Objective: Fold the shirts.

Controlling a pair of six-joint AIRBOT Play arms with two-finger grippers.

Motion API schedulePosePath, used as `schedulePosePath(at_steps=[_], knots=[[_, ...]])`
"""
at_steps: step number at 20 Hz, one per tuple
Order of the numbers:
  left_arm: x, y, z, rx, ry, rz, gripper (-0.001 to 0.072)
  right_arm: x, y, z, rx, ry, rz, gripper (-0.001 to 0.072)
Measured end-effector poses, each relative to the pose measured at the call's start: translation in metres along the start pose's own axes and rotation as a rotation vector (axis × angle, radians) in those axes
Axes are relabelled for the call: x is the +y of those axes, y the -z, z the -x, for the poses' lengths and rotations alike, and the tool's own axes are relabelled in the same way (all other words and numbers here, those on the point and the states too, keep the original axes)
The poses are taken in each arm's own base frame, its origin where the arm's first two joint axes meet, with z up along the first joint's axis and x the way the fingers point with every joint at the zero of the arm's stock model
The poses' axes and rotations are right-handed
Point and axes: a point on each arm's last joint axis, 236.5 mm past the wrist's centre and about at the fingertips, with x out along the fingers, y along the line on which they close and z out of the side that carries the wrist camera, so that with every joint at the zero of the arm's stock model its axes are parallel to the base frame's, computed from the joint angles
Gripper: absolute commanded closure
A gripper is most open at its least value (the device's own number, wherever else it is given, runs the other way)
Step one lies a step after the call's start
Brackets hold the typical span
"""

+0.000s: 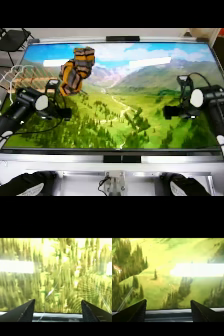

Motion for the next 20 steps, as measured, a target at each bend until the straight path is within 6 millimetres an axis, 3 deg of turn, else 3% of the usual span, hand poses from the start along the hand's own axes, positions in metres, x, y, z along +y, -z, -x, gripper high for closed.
schedulePosePath(at_steps=[15, 20], knots=[[0.0, 0.0, 0.0, 0.0, 0.0, 0.0, -0.0012, 0.002, -0.001, 0.0, -0.006, -0.008, -0.003, 0.0051], [-0.011, -0.031, 0.002, -0.13, 0.048, 0.0, -0.0011, 0.021, -0.022, 0.002, -0.092, -0.089, -0.039, 0.0051]])
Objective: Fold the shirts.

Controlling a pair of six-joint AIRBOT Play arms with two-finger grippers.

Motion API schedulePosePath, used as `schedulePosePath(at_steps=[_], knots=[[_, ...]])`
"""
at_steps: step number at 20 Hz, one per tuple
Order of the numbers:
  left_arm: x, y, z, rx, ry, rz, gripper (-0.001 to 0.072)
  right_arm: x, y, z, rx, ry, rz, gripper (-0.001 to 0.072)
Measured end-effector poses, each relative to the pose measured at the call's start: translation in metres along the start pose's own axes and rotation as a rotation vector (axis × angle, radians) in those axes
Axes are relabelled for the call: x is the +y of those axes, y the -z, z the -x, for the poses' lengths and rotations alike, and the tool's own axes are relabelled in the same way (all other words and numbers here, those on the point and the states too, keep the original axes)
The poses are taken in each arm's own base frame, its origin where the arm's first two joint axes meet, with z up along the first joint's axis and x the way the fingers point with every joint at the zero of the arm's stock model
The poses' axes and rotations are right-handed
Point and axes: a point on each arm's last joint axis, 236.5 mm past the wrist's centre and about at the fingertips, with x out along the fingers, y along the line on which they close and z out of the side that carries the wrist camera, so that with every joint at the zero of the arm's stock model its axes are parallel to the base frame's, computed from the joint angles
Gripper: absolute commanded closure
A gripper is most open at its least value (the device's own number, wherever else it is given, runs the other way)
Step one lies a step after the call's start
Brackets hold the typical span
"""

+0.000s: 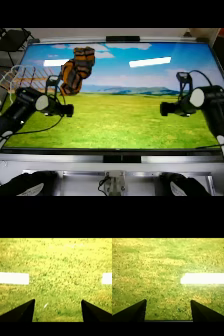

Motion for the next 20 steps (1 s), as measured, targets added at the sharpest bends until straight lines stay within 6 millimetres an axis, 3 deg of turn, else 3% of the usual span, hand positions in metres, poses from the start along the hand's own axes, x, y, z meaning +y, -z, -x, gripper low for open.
schedulePosePath(at_steps=[5, 9, 10, 11, 12, 13, 15, 18, 20], knots=[[-0.01, -0.019, -0.002, -0.074, 0.041, 0.005, -0.0012, 0.008, -0.017, 0.001, -0.07, -0.036, -0.031, 0.0051], [-0.034, -0.037, -0.001, -0.146, 0.143, 0.042, -0.0011, 0.01, -0.022, 0.0, -0.089, -0.045, -0.058, 0.0052], [-0.04, -0.046, 0.001, -0.181, 0.17, 0.051, 0.0038, 0.01, -0.022, -0.002, -0.086, -0.046, -0.066, 0.0051], [-0.045, -0.058, 0.004, -0.229, 0.195, 0.054, 0.0238, 0.011, -0.022, -0.005, -0.081, -0.045, -0.069, 0.0051], [-0.046, -0.071, 0.005, -0.272, 0.211, 0.064, 0.0258, 0.011, -0.022, -0.009, -0.071, -0.046, -0.074, 0.0051], [-0.04, -0.089, 0.004, -0.311, 0.211, 0.078, 0.0239, 0.013, -0.021, -0.013, -0.06, -0.051, -0.077, 0.0051], [-0.018, -0.124, -0.005, -0.337, 0.181, 0.114, 0.006, 0.02, -0.019, -0.02, -0.037, -0.072, -0.085, 0.0051], [0.034, -0.163, -0.041, -0.253, 0.102, 0.175, 0.004, 0.033, -0.016, -0.028, -0.003, -0.121, -0.107, 0.0052], [0.06, -0.172, -0.074, -0.156, 0.089, 0.237, 0.004, 0.04, -0.015, -0.03, 0.009, -0.149, -0.111, 0.0052]])
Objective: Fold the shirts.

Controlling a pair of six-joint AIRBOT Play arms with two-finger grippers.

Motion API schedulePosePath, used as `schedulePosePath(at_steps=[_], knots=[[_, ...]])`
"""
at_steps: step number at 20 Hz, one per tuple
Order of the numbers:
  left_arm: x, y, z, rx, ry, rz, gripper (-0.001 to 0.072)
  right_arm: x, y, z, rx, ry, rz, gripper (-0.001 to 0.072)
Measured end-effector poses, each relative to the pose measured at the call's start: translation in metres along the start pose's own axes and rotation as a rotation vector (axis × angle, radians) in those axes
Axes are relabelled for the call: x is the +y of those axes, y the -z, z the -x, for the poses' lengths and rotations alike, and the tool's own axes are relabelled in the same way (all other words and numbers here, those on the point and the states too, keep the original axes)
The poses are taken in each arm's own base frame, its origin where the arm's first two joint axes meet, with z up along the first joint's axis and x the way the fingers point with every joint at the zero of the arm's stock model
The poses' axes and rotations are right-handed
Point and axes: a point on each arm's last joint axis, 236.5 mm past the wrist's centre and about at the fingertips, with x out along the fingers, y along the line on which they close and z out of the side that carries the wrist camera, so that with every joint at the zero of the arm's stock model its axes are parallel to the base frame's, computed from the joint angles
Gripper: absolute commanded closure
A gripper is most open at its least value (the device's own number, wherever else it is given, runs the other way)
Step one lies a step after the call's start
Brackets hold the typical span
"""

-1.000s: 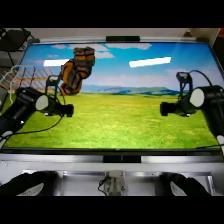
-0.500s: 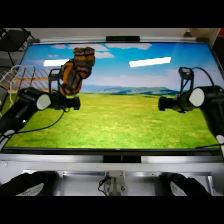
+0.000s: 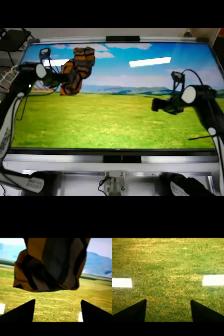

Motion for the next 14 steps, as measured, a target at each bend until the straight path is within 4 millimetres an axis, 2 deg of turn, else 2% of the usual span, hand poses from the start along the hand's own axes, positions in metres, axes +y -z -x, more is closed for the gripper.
schedulePosePath(at_steps=[2, 6, 7, 8, 9, 12, 14], knots=[[0.008, -0.003, -0.029, 0.069, 0.036, 0.07, 0.004, 0.003, 0.001, -0.001, 0.007, -0.013, -0.002, 0.0052], [-0.015, -0.008, -0.073, 0.093, 0.173, 0.148, 0.005, 0.006, 0.002, -0.002, 0.015, -0.027, -0.007, 0.0051], [-0.023, -0.009, -0.081, 0.087, 0.197, 0.157, 0.015, 0.007, 0.003, -0.003, 0.016, -0.029, -0.007, 0.0051], [-0.031, -0.011, -0.088, 0.076, 0.218, 0.165, 0.043, 0.007, 0.002, -0.003, 0.015, -0.029, -0.008, 0.0052], [-0.037, -0.013, -0.093, 0.065, 0.234, 0.17, 0.0634, 0.007, 0.003, -0.003, 0.016, -0.03, -0.008, 0.0051], [-0.056, -0.026, -0.094, 0.021, 0.297, 0.189, 0.0648, 0.009, 0.003, -0.003, 0.018, -0.039, -0.009, 0.0051], [-0.077, -0.041, -0.073, -0.014, 0.369, 0.155, 0.0649, 0.01, 0.003, 0.001, 0.015, -0.041, 0.003, 0.0052]])
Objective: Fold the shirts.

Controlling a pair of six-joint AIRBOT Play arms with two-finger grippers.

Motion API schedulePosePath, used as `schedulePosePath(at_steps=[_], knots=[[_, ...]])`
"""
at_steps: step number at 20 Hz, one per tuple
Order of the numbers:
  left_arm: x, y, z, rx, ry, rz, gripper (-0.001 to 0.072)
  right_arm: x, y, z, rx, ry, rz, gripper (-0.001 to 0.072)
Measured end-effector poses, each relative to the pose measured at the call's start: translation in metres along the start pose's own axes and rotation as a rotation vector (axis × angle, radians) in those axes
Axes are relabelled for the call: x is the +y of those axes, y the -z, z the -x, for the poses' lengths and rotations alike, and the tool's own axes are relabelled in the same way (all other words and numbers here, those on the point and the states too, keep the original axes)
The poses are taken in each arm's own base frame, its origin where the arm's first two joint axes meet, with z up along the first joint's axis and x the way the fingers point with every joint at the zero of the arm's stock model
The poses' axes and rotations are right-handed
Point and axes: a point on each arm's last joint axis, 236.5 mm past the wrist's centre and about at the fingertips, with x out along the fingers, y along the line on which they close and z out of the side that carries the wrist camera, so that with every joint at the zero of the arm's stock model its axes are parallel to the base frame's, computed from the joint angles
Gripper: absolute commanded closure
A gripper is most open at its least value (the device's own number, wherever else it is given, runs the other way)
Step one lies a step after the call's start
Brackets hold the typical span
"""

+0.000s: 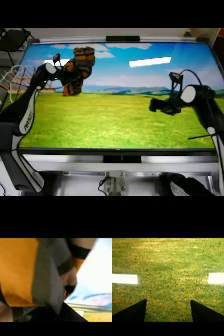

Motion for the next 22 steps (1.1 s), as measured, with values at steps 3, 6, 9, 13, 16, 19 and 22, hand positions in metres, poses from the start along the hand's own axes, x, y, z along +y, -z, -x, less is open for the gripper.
schedulePosePath(at_steps=[3, 6, 9, 13, 16, 19, 22], knots=[[-0.086, -0.023, 0.062, -0.091, 0.136, -0.196, 0.0649, -0.005, -0.013, 0.029, -0.071, 0.036, 0.051, 0.0051], [-0.202, -0.019, 0.165, -0.239, 0.277, -0.439, 0.0649, -0.018, -0.048, 0.097, -0.264, 0.135, 0.098, 0.0052], [-0.29, 0.015, 0.248, -0.353, 0.379, -0.572, 0.0648, -0.034, -0.079, 0.2, -0.535, 0.253, 0.114, 0.0051], [-0.35, 0.091, 0.248, -0.276, 0.457, -0.615, 0.0647, -0.049, -0.076, 0.34, -0.867, 0.356, 0.087, 0.0052], [-0.377, 0.171, 0.189, -0.104, 0.481, -0.62, 0.0645, -0.056, -0.054, 0.386, -0.958, 0.369, 0.056, 0.0052], [-0.392, 0.25, 0.126, 0.047, 0.48, -0.638, 0.0028, -0.058, -0.036, 0.371, -0.858, 0.353, 0.028, 0.0051], [-0.38, 0.27, 0.096, 0.106, 0.429, -0.652, 0.0045, -0.051, -0.031, 0.326, -0.694, 0.311, 0.028, 0.0052]])
